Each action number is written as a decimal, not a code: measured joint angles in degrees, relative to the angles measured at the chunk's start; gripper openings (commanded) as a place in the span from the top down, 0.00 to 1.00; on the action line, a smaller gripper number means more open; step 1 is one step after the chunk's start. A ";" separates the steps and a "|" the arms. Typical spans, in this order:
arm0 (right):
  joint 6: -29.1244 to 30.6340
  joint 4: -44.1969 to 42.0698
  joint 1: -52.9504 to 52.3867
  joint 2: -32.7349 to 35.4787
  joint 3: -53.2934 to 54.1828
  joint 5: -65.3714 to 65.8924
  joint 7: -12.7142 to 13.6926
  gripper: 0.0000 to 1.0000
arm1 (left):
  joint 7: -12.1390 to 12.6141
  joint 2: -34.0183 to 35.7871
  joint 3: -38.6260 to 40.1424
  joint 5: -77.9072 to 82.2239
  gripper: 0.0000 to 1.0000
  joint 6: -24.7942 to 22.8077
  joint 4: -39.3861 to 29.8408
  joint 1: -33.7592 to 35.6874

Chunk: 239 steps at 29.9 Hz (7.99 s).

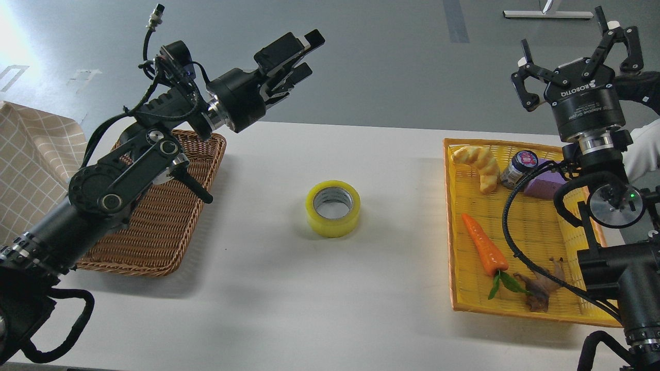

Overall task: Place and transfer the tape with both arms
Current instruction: 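Reach the left gripper toward the tape roll on the table, then grasp the tape roll's rim with the left gripper and lift, then carry the tape over the wicker basket and lower it inside, then open the left gripper and pull it away from the tape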

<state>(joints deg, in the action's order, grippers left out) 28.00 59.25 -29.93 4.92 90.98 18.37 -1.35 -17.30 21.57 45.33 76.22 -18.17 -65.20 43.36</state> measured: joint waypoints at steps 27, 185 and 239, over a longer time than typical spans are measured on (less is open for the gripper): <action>0.00 -0.27 1.27 0.16 -0.03 0.09 -0.03 0.00 | 14.59 2.77 -23.61 27.63 0.02 1.55 -1.21 11.62; 0.00 -0.59 3.05 -0.97 -0.76 0.09 -0.14 0.00 | 5.48 34.19 -39.01 20.68 1.00 8.13 5.79 5.71; 0.00 -0.98 3.31 -1.23 -0.80 0.09 -0.23 0.00 | 5.50 30.99 -38.93 16.61 0.33 10.16 12.10 1.55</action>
<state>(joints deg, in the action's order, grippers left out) 28.00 58.27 -26.62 3.69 90.18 18.46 -1.58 -11.80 52.56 6.40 92.83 -8.00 -53.10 44.91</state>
